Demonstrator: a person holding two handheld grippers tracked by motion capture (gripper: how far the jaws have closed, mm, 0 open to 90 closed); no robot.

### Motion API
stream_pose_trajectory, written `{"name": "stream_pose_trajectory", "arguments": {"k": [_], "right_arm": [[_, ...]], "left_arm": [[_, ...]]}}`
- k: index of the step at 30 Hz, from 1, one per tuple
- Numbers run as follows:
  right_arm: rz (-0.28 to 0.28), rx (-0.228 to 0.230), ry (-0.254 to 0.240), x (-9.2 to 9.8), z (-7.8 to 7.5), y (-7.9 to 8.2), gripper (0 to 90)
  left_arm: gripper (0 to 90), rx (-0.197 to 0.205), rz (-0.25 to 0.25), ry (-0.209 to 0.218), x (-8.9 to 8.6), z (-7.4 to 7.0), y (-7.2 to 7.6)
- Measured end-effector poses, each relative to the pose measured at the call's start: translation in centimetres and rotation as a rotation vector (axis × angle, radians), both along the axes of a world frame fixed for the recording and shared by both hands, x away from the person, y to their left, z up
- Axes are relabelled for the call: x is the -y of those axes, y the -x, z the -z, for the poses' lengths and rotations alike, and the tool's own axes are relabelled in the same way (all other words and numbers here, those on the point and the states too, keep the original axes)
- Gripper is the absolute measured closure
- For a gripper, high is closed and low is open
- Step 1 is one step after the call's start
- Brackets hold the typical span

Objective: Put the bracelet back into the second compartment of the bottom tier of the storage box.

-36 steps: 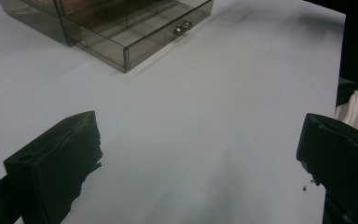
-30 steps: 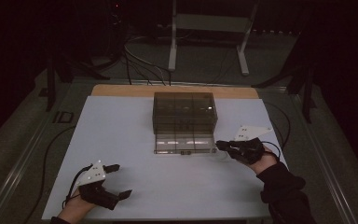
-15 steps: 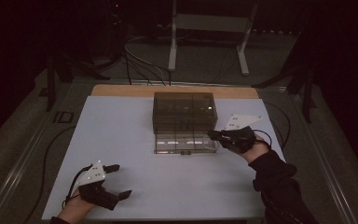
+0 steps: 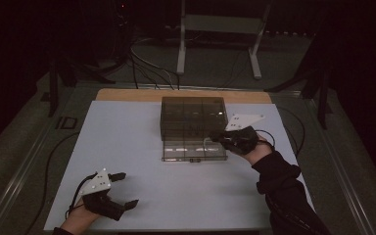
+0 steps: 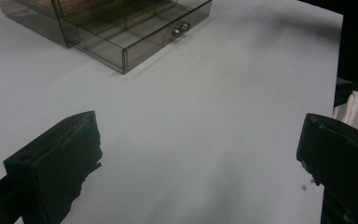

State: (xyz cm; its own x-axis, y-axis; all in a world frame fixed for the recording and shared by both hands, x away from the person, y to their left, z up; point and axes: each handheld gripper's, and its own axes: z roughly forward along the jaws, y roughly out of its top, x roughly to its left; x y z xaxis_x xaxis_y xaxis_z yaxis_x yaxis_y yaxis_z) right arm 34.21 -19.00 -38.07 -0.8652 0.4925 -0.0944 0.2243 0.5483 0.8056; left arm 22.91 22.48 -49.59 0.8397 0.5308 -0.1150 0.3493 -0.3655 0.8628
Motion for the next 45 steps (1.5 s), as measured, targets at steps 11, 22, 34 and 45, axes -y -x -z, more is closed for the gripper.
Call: {"name": "stream_pose_trajectory", "arguments": {"k": [11,22,34,45], "right_arm": [[-0.023,0.012,0.004,-1.6,-0.5,-1.0,87.8],[-0.029,0.011,-0.01,-2.8,-0.5,-1.9,87.8],[-0.038,0.0,0.003,-4.7,1.2,-2.9,87.7],[-0.018,-0.04,0.052,-5.4,5.0,-3.8,87.8]], "left_arm": [[0.0,-0.002,-0.001,0.005,0.0,0.0,0.0],[0.0,-0.002,-0.001,0.007,0.0,0.0,0.0],[0.0,-0.001,0.001,0.009,0.0,0.0,0.0],[0.0,-0.002,0.001,0.01,0.0,0.0,0.0]]}}
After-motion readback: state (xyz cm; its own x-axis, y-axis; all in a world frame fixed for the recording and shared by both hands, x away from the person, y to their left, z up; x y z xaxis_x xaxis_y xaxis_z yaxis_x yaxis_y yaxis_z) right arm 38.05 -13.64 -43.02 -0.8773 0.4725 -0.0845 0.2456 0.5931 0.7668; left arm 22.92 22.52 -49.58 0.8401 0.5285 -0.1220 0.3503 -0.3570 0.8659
